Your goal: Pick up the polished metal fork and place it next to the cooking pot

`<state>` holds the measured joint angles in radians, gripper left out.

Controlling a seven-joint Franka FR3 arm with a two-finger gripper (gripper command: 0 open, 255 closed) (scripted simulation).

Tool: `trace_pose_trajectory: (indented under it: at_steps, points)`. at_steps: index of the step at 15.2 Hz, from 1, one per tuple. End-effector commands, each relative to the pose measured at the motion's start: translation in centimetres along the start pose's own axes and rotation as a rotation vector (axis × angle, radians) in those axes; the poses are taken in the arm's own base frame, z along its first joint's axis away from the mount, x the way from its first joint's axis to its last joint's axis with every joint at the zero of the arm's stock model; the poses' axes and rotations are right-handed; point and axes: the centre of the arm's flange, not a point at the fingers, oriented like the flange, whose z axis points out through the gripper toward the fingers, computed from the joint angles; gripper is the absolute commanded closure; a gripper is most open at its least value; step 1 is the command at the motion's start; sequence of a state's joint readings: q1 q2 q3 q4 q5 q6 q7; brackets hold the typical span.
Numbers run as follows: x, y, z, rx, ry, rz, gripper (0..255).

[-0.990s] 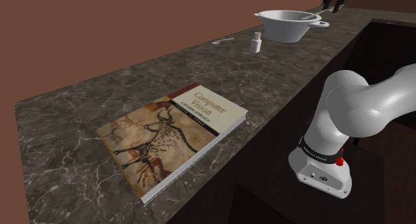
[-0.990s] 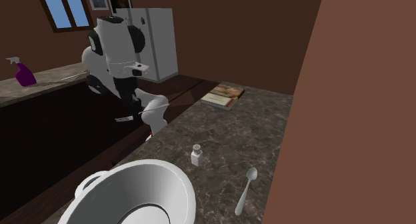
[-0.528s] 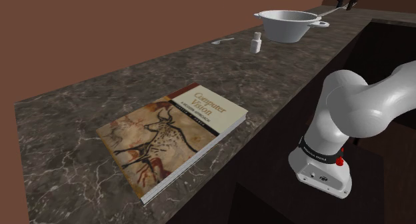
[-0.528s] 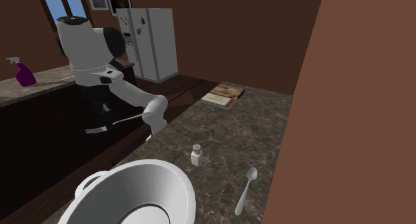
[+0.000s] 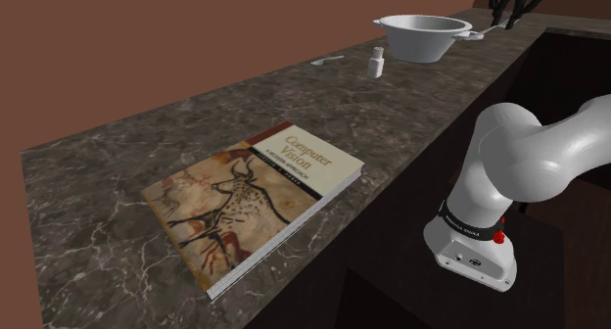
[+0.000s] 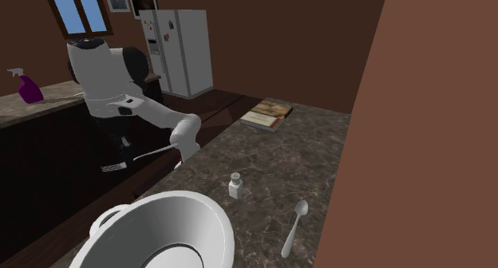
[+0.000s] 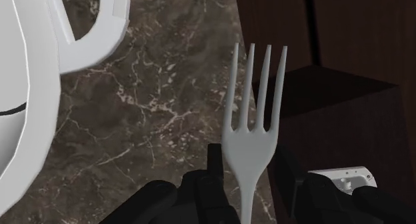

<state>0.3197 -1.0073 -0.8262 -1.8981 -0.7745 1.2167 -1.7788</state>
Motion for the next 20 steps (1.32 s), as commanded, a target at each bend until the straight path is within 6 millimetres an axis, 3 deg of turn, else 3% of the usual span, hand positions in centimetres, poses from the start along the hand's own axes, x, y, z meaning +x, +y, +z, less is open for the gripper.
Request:
trace_pose_trajectory:
  at_steps: [1, 20]
  points:
    - [0.1, 0.0, 1.1, 0.0, 0.0, 0.0, 255]
    - [0.5, -0.2, 11.1, 0.0, 0.0, 0.0, 255]
